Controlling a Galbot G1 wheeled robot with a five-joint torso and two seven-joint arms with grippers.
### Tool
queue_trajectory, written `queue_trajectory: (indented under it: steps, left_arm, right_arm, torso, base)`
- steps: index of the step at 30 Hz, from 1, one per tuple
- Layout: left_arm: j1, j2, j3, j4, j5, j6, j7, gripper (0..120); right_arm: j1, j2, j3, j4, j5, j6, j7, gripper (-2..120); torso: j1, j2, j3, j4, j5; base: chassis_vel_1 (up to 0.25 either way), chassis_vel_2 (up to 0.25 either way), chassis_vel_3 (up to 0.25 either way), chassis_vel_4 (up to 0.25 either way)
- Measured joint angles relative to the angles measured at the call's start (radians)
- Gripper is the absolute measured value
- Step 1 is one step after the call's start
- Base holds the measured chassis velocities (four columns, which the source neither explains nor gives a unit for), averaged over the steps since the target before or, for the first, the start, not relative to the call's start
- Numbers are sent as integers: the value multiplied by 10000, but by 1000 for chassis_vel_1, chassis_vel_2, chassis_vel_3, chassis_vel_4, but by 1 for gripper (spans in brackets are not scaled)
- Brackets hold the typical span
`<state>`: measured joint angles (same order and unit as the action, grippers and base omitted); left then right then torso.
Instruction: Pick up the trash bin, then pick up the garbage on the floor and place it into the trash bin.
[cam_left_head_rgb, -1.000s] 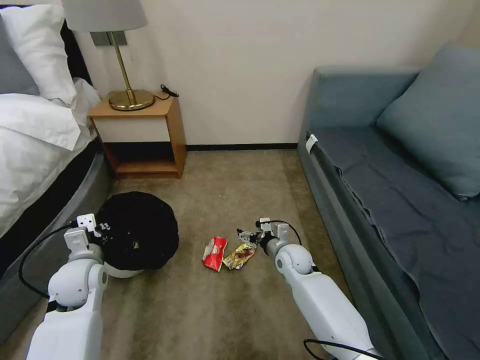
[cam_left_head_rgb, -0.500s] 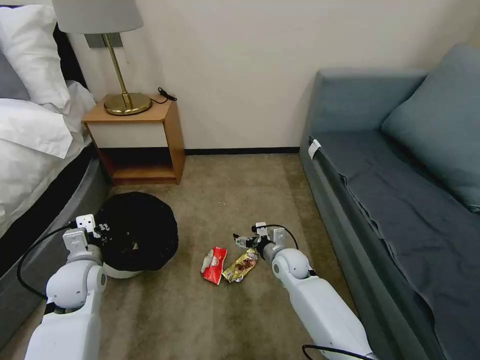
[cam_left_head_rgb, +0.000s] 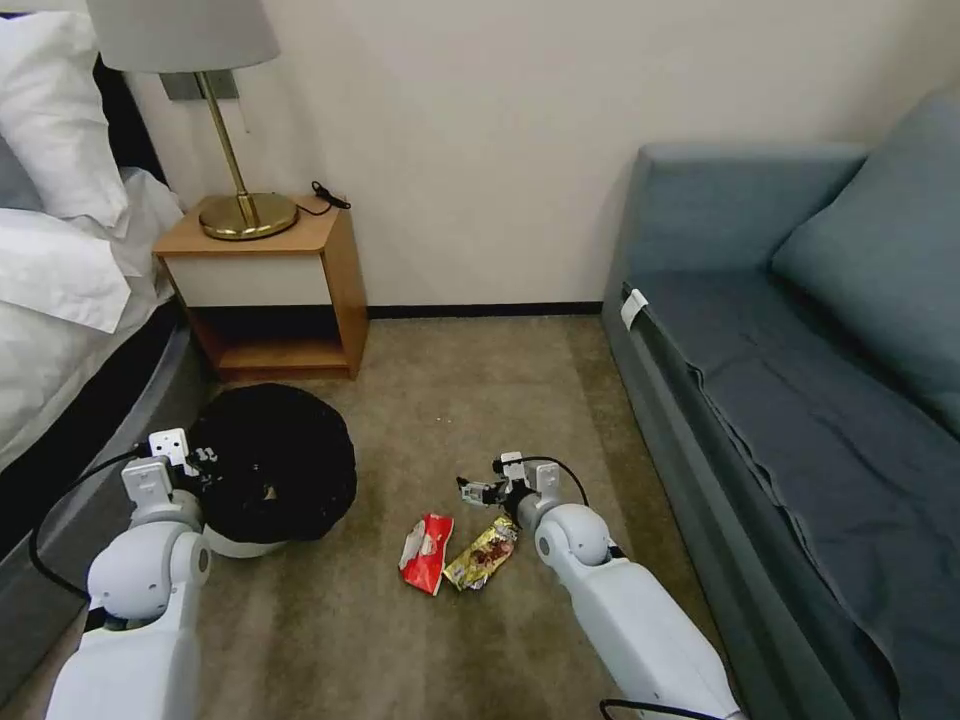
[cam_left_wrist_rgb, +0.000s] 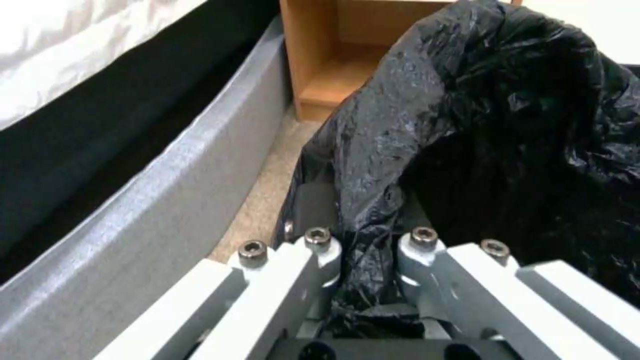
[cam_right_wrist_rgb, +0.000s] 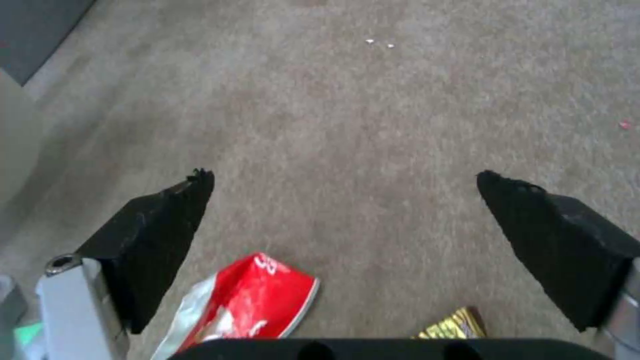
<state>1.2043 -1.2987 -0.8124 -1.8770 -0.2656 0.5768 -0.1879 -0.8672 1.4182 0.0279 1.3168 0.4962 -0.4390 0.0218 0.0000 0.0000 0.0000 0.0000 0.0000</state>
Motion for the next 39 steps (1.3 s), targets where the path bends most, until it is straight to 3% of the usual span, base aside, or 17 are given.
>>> queue_trajectory:
  steps: [16, 24, 33, 39]
  left_arm:
    - [129, -151, 162, -10, 66, 125, -70, 4]
    - [137, -285, 250, -366, 39, 211, -206, 4]
    - [199, -873, 634, -940, 43, 421, -599, 4]
    - [173, -1105, 784, -1207, 106, 506, -729, 4]
  right_arm:
    - [-269, 29, -544, 11, 331, -343, 225, 100]
    - [-234, -32, -929, 116, 619, -785, 466, 100]
    - [-133, -517, -2240, 970, 2427, -2622, 1561, 100]
    - [221, -635, -3378, 1311, 4153, -3028, 2619, 100]
  torso:
    - [0, 0, 0, 0, 0]
    - [0, 0, 0, 0, 0]
    - [0, 0, 0, 0, 0]
    - [0, 0, 0, 0, 0]
  base:
    - [-85, 88, 84, -81]
    - [-96, 97, 90, -93]
    - [-16, 17, 9, -14]
    - [0, 0, 0, 0]
